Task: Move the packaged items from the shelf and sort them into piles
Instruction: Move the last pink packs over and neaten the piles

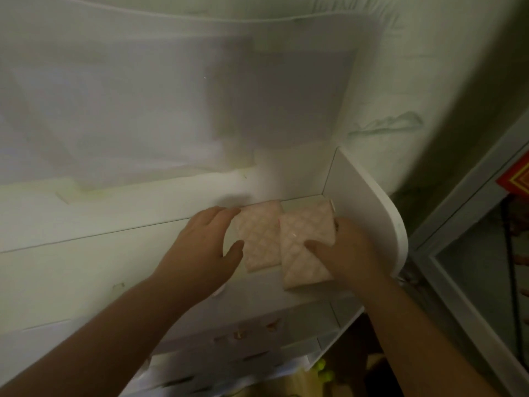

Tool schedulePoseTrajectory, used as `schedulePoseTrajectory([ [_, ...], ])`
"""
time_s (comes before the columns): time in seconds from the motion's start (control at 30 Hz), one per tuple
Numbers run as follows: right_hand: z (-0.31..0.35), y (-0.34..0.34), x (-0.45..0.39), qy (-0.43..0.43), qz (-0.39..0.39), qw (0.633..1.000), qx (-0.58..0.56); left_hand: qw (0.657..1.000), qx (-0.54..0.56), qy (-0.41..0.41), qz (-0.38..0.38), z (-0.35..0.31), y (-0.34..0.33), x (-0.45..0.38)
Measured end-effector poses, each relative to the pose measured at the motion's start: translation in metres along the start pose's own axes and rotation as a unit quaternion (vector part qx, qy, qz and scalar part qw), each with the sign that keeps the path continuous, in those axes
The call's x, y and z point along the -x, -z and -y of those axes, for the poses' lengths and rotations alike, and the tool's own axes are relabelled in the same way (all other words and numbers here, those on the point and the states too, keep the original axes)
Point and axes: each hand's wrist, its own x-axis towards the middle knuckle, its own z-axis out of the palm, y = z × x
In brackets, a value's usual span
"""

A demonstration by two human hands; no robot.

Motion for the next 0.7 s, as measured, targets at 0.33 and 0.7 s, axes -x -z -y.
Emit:
schedulePoseTrajectory([
  [0.33, -0.006, 0.027, 0.052, 0.039, -0.058, 0.987, -0.145, 0.991, -0.069, 0.06, 0.096, 0.0, -0.055, -0.044],
  [0.7, -0.007, 0.045, 0.069, 0.035, -0.066, 0.976, -0.204, 0.967, -0.146, 0.156, 0.141, -0.05, -0.095, -0.076],
])
